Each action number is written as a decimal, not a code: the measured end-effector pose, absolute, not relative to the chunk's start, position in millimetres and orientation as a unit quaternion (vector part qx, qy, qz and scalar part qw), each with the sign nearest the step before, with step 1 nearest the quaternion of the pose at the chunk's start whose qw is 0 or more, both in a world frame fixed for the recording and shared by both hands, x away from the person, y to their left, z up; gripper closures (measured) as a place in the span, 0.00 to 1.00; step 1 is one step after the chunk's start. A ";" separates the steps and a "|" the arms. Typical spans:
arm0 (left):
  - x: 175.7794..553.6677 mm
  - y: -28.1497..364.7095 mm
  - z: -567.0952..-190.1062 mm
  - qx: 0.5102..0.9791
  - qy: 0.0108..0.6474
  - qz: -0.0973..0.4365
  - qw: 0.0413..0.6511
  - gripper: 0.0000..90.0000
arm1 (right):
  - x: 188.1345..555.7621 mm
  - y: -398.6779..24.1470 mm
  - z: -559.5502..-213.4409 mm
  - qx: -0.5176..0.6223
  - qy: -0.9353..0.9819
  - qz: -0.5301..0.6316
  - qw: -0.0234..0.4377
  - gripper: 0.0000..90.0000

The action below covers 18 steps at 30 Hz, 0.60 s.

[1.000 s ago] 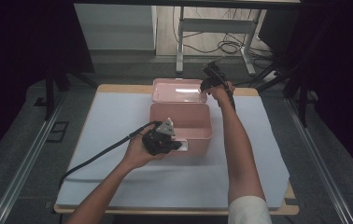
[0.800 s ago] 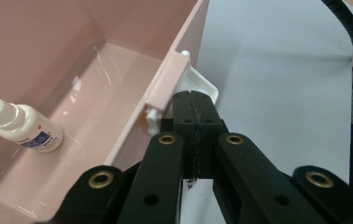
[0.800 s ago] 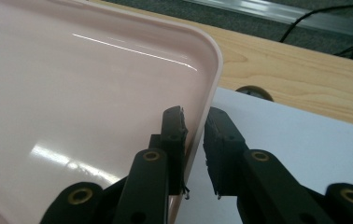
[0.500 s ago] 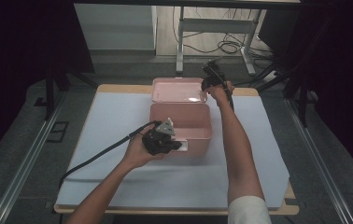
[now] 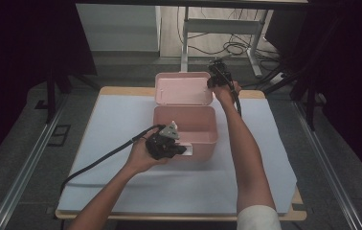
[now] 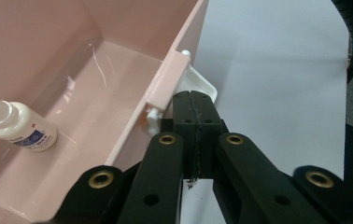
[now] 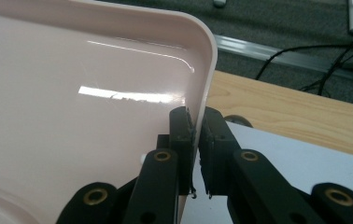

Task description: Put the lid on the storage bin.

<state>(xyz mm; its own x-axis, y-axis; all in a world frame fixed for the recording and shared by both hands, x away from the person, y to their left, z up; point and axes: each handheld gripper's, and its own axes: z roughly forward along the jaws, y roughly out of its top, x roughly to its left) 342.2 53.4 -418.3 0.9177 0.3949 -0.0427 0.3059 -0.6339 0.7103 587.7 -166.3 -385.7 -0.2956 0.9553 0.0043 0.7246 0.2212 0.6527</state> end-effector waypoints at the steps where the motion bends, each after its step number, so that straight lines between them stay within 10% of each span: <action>1: 342.3 53.4 -418.3 0.902 0.194 0.058 0.381 1.00 | 586.4 -166.4 -384.6 0.555 0.753 0.284 0.209 0.94; 18: 341.7 53.1 -418.3 0.901 0.200 0.058 0.381 1.00 | 563.6 -166.3 -367.5 0.533 0.735 0.324 0.267 0.95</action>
